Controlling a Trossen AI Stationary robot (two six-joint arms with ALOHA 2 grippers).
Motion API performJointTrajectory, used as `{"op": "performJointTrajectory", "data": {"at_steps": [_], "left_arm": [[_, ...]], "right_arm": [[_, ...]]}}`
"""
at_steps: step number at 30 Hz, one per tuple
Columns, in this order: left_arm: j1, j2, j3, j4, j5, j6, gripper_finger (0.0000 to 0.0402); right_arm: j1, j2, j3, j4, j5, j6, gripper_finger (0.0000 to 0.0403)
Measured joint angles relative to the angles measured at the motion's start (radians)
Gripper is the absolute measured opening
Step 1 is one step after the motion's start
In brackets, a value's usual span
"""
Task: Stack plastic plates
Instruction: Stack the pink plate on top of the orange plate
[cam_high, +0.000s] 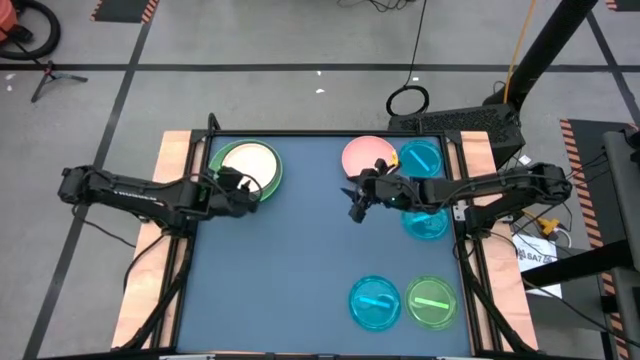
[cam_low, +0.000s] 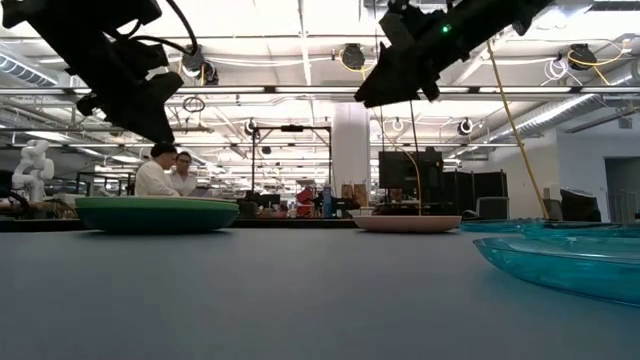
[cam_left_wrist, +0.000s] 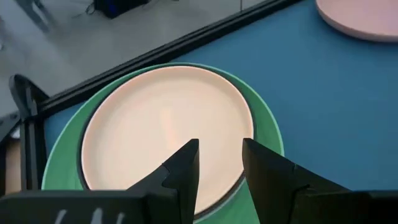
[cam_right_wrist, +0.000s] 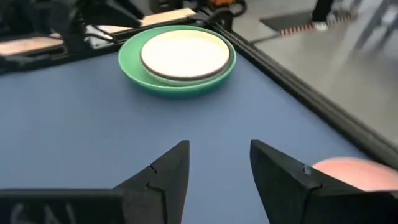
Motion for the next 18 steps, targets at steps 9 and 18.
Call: {"op": "performJointTrajectory", "data": {"at_steps": [9, 18], "left_arm": [[-0.017, -0.017, 0.000, -0.001, -0.134, 0.179, 0.0129], [-0.015, -0.017, 0.000, -0.044, -0.300, 0.216, 0.0129]], "right_arm": [[-0.094, 0.067, 0.058, -0.100, -0.058, 0.188, 0.0138], [-0.198, 0.314, 0.355, -0.499, -0.078, 0.199, 0.0119]]}}
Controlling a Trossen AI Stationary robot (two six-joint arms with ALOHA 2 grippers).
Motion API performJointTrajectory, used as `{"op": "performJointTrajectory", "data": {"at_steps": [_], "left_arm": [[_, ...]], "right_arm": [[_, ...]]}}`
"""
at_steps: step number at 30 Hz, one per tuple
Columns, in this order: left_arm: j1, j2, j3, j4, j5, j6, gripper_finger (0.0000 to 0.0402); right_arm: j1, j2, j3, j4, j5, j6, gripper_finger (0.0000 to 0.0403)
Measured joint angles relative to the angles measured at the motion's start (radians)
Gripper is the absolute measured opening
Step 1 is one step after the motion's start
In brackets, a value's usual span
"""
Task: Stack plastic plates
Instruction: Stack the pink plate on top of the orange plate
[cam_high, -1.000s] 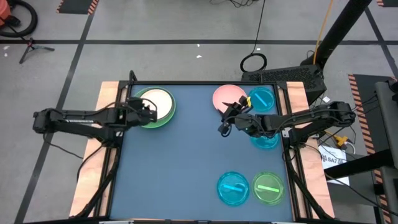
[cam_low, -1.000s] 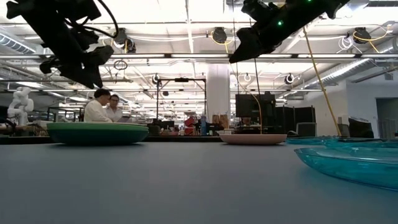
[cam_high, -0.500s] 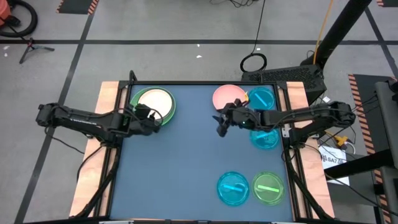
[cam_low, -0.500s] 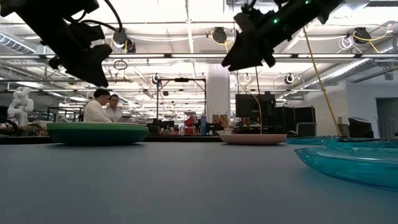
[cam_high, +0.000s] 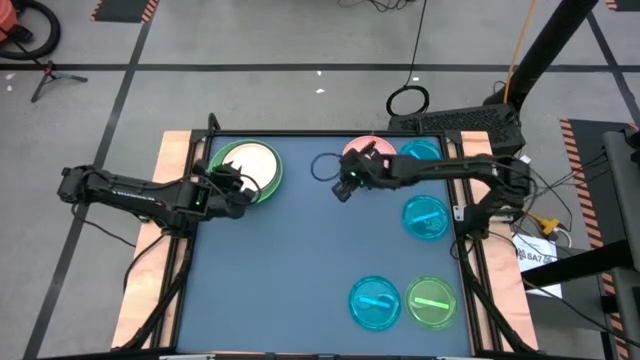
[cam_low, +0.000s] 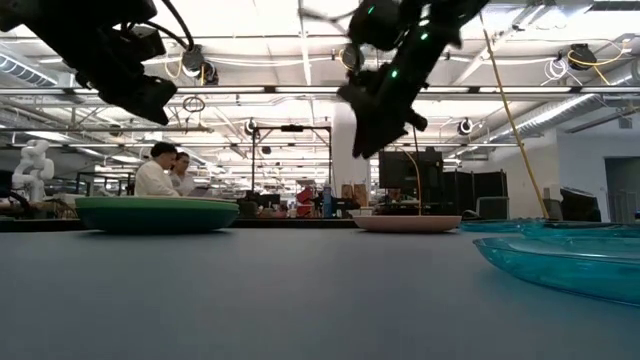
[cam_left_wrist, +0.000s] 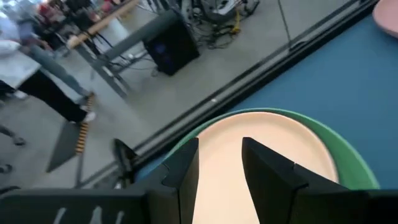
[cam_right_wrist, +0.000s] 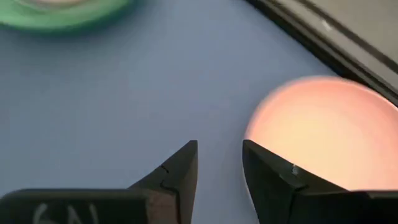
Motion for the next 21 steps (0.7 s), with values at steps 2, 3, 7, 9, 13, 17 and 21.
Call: {"op": "performJointTrajectory", "data": {"at_steps": [2, 3, 7, 9, 13, 17, 21], "left_arm": [[0.003, 0.000, 0.000, -0.020, -0.021, 0.020, 0.0129], [0.007, 0.000, 0.000, -0.032, -0.030, 0.031, 0.0129], [0.035, 0.000, 0.000, -0.045, -0.057, 0.067, 0.0129], [0.052, 0.000, 0.000, -0.050, -0.062, 0.079, 0.0129], [0.084, 0.000, 0.000, -0.062, -0.064, 0.080, 0.0129], [0.096, 0.000, 0.000, -0.063, -0.064, 0.076, 0.0129], [0.096, 0.000, 0.000, -0.063, -0.064, 0.076, 0.0129]], "right_arm": [[-0.030, 0.052, 0.057, -0.105, 0.000, 0.013, 0.0122], [-0.046, 0.075, 0.080, -0.147, 0.000, 0.020, 0.0125], [-0.102, 0.164, 0.137, -0.211, -0.035, 0.012, 0.0141], [-0.125, 0.200, 0.149, -0.199, -0.079, -0.005, 0.0150], [-0.153, 0.264, 0.157, -0.190, -0.104, -0.002, 0.0160], [-0.165, 0.306, 0.157, -0.199, -0.107, -0.001, 0.0161], [-0.164, 0.334, 0.157, -0.195, -0.103, 0.000, 0.0160]]}}
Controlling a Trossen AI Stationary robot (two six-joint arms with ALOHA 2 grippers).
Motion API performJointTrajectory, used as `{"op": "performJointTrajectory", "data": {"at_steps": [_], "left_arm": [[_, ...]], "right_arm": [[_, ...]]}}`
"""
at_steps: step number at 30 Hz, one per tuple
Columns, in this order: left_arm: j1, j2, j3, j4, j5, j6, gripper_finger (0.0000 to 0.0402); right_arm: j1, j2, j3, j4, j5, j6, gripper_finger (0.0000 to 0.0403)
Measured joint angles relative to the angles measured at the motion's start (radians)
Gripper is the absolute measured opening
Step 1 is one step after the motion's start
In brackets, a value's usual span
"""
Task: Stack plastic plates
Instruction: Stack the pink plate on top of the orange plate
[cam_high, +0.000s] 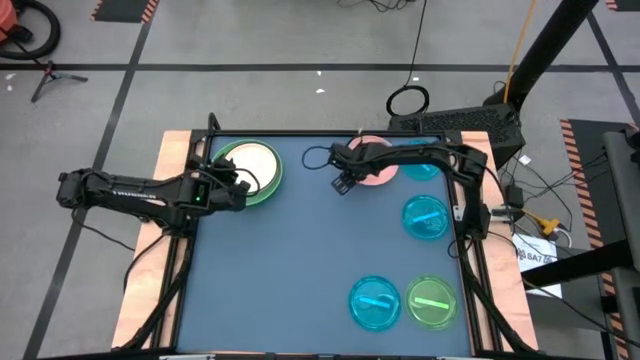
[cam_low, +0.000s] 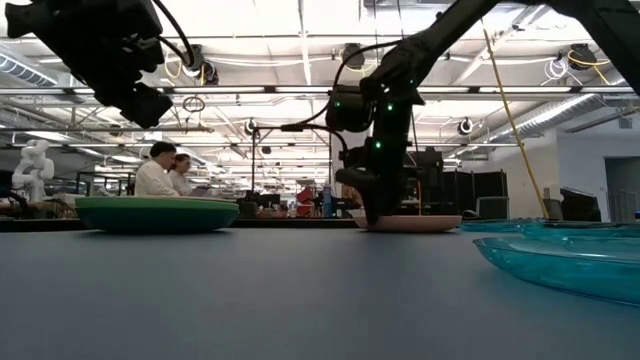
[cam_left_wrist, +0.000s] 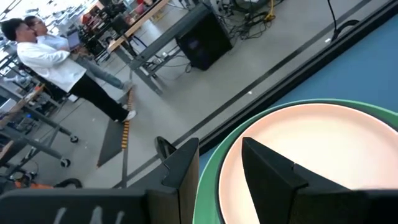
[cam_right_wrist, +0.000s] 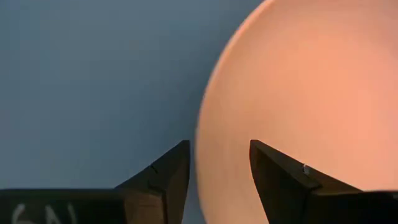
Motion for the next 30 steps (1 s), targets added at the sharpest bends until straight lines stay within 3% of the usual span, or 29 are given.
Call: {"op": "performJointTrajectory", "data": {"at_steps": [6, 14, 21, 30], "left_arm": [[0.000, 0.000, 0.000, 0.000, 0.000, -0.001, 0.0129], [0.000, 0.000, 0.000, 0.018, 0.000, -0.001, 0.0129], [0.000, 0.000, 0.000, 0.078, -0.003, -0.020, 0.0129], [-0.049, -0.011, 0.043, 0.150, -0.005, 0.049, 0.0129]], "right_arm": [[0.000, 0.016, 0.000, 0.013, 0.001, -0.005, 0.0125], [0.008, 0.014, 0.000, 0.045, 0.016, -0.044, 0.0013], [0.050, 0.002, 0.009, 0.040, 0.103, -0.140, 0.0007], [0.135, 0.004, 0.159, 0.034, 0.130, -0.275, 0.0004]]}}
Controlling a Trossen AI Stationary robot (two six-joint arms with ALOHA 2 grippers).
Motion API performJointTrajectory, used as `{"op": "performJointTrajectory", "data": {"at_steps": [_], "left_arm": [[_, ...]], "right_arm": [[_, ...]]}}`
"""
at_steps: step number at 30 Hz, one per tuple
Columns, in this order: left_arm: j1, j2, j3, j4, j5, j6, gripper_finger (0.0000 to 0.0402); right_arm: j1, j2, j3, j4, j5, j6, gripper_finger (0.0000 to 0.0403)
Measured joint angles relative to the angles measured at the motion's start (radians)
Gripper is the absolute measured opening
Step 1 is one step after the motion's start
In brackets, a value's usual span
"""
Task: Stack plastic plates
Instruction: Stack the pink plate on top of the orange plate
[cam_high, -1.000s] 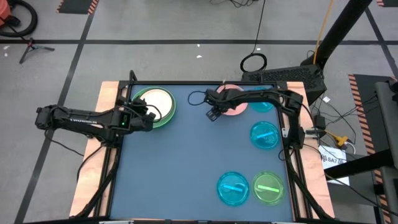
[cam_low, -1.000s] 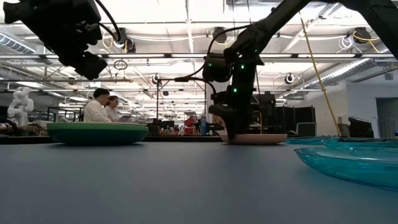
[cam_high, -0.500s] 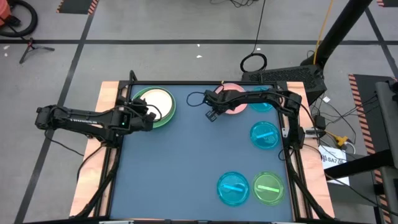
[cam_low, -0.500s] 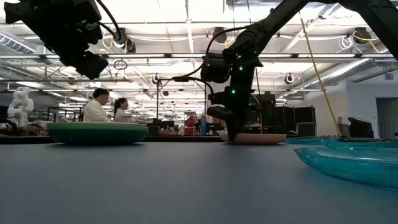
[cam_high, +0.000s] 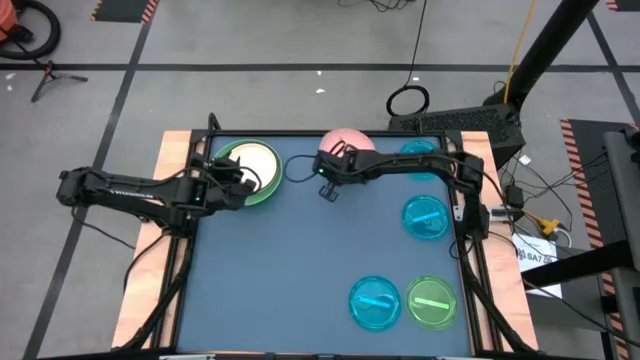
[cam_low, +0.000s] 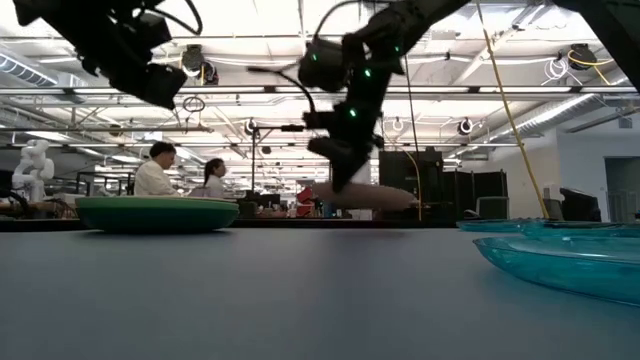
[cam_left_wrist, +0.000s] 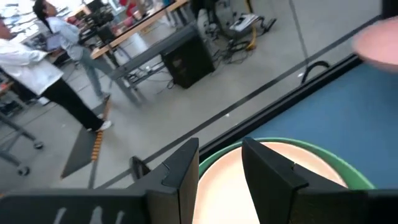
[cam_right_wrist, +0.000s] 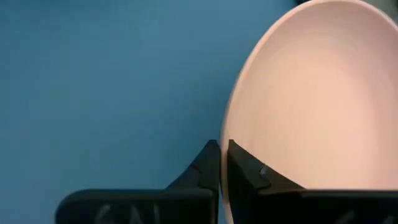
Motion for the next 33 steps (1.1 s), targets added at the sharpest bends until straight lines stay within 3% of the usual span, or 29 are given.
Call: {"op": "performJointTrajectory", "data": {"at_steps": [4, 11, 16, 26, 33], "left_arm": [[-0.065, -0.032, 0.039, -0.043, -0.013, -0.013, 0.0129], [-0.233, -0.165, 0.057, -0.088, -0.131, -0.049, 0.0129], [-0.318, -0.250, 0.057, -0.090, -0.163, -0.046, 0.0129], [-0.371, -0.295, 0.057, -0.119, -0.183, -0.040, 0.0129], [-0.371, -0.295, 0.057, -0.119, -0.184, -0.047, 0.0129]], "right_arm": [[0.033, 0.000, 0.071, 0.024, 0.001, -0.062, 0.0003], [0.071, 0.011, 0.149, 0.088, -0.002, -0.152, 0.0003], [0.081, 0.118, 0.286, 0.061, -0.043, -0.203, 0.0003], [0.115, 0.381, 0.689, -0.046, -0.080, -0.457, 0.0003], [0.141, 0.485, 0.772, -0.040, -0.131, -0.767, 0.0003]]}}
